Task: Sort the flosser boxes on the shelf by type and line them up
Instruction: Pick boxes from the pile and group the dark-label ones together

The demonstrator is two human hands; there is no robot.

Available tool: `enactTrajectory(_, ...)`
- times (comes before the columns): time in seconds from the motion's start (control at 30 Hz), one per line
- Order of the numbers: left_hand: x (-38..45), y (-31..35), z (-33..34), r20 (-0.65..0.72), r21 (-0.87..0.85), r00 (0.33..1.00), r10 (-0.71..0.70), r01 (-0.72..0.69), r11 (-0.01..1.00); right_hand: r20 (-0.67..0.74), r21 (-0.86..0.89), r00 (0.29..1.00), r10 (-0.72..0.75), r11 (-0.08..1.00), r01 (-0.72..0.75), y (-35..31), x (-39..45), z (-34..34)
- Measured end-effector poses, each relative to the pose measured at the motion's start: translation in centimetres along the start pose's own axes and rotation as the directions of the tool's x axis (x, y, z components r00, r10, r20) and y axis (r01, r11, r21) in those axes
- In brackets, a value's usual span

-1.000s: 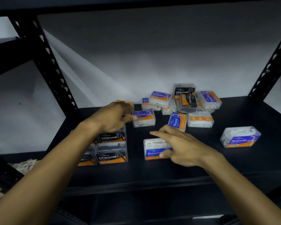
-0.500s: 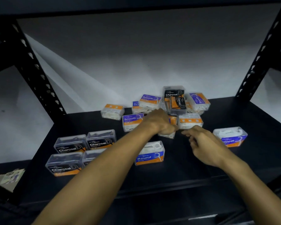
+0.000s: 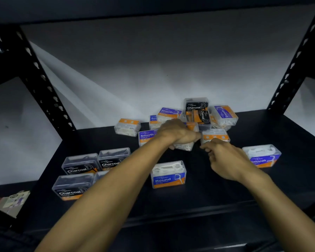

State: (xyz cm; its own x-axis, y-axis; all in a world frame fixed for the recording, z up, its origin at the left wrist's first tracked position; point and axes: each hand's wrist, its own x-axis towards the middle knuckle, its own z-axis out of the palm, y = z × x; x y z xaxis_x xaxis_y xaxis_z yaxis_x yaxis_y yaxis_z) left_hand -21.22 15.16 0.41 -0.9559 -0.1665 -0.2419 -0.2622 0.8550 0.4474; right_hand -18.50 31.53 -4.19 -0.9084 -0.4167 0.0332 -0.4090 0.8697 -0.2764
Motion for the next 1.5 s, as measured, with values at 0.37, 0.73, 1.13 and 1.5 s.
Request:
enactTrajectory(0.37, -3.2, -6.8, -5.5, -0.232, -0.120, 0.959, 0.163, -0.194, 0.974, 0.023, -0.009, 0.987, -0.158, 0.987, 0.158, -5.6, 6.7, -0.3)
enactTrajectory(0.73, -2.9, -9.6, -5.9, -0.272, 0.020, 0.908, 0.319, -0.326, 0.945, -0.083, 0.675, 0.989, -0.118, 0.724, 0.143, -8.1, 9.3, -2.6)
enactTrajectory(1.13, -0.8, -11.8, -8.1, -0.145, -0.181, 0.952, 0.269, -0.293, 0.939, -0.078, 0.729, 0.997, -0.018, 0.681, 0.069, -5.1, 10.0, -3.5)
enactTrajectory(1.5, 2.9, -11.1, -4.2, 0.090, 0.334, 0.981, 0.174, -0.195, 0.922, -0.039, 0.774, 0.999, -0.031, 0.632, 0.049, -3.2, 7.9, -3.5)
